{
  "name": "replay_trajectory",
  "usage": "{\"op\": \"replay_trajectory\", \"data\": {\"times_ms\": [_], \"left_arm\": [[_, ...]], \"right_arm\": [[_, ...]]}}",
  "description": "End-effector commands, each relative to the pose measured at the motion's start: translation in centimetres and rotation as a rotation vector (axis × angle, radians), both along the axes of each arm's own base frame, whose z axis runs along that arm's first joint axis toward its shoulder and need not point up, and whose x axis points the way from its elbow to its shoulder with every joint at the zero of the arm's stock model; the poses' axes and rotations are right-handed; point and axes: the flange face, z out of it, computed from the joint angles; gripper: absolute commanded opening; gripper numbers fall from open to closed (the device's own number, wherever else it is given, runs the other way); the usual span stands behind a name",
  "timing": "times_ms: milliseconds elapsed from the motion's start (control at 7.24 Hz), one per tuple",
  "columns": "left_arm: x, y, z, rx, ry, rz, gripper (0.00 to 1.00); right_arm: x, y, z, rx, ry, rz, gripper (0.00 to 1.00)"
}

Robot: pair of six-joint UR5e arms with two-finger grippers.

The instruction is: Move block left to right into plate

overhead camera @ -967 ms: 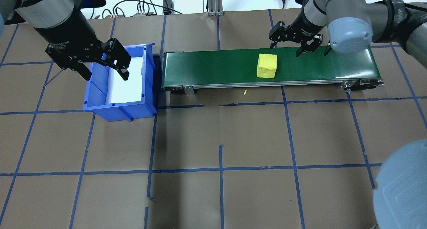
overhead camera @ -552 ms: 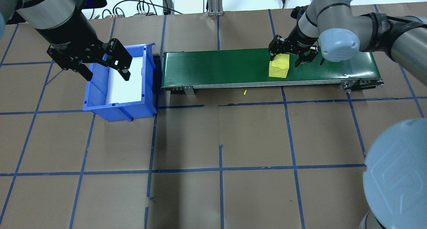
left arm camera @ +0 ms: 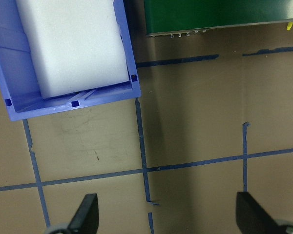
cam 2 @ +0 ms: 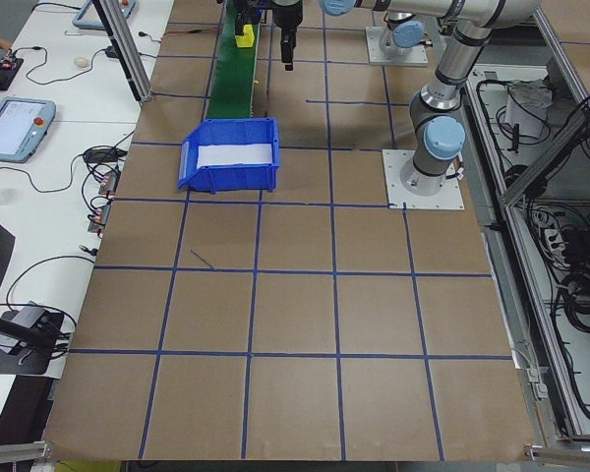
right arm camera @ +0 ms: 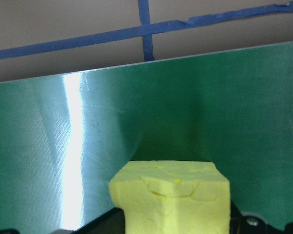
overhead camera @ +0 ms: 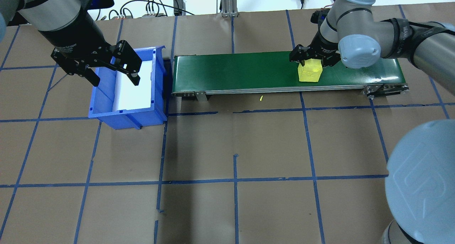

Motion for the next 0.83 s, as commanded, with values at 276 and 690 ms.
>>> {"op": "replay_trajectory", "data": {"times_ms": [276, 690], "left_arm": [[-0.1, 0.0, 0.1, -0.001, 0.01, 0.008, 1.0], [-0.1, 0.0, 0.1, -0.003, 0.01, 0.008, 1.0]], "right_arm": [[-12.8, 4.5, 9.0, 0.036, 0.121, 0.216, 0.23], [-24.9, 10.6, 9.4, 0.181, 0.116, 0.218, 0.22]]}}
